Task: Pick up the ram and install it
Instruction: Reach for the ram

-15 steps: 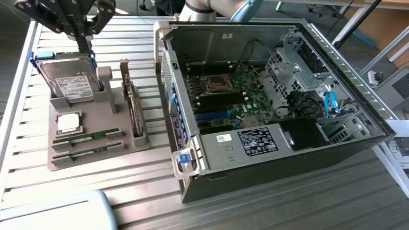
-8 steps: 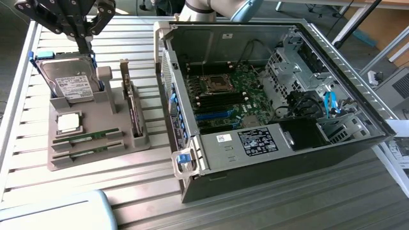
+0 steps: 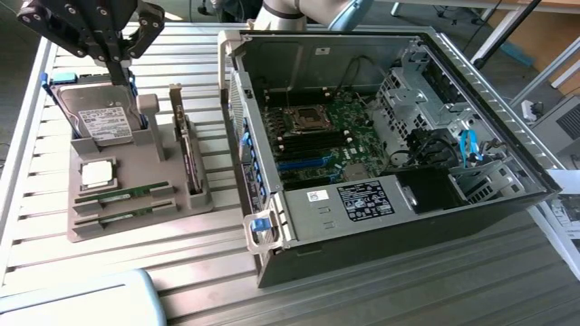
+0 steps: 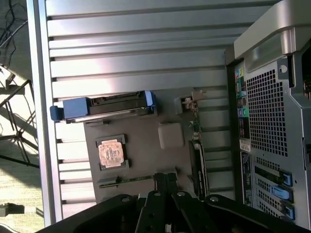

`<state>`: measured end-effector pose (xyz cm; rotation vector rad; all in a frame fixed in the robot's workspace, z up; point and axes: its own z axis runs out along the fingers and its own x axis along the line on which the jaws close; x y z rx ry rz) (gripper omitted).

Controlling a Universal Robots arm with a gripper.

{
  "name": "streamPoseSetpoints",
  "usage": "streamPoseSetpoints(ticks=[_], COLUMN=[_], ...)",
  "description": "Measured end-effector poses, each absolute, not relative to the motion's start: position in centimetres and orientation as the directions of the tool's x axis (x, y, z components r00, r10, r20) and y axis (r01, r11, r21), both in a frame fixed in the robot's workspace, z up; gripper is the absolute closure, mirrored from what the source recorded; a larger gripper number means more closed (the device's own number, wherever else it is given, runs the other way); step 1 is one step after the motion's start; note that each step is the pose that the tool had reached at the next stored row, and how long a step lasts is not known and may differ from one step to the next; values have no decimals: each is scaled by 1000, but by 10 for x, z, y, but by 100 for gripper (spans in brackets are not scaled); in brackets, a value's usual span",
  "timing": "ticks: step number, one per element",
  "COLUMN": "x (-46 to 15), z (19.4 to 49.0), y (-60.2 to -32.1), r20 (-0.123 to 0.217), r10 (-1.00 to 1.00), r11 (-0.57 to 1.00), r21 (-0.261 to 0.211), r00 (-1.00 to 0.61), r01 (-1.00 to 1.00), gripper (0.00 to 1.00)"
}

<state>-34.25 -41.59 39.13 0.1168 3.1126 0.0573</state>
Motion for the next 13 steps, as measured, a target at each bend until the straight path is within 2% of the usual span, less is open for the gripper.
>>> streamPoseSetpoints(ticks=[13], x=[-342], z=[391], y=[-442], r20=[-26], r10=[75], r11=[997], r21=[30], r00=[-997], r01=[74], gripper=[90])
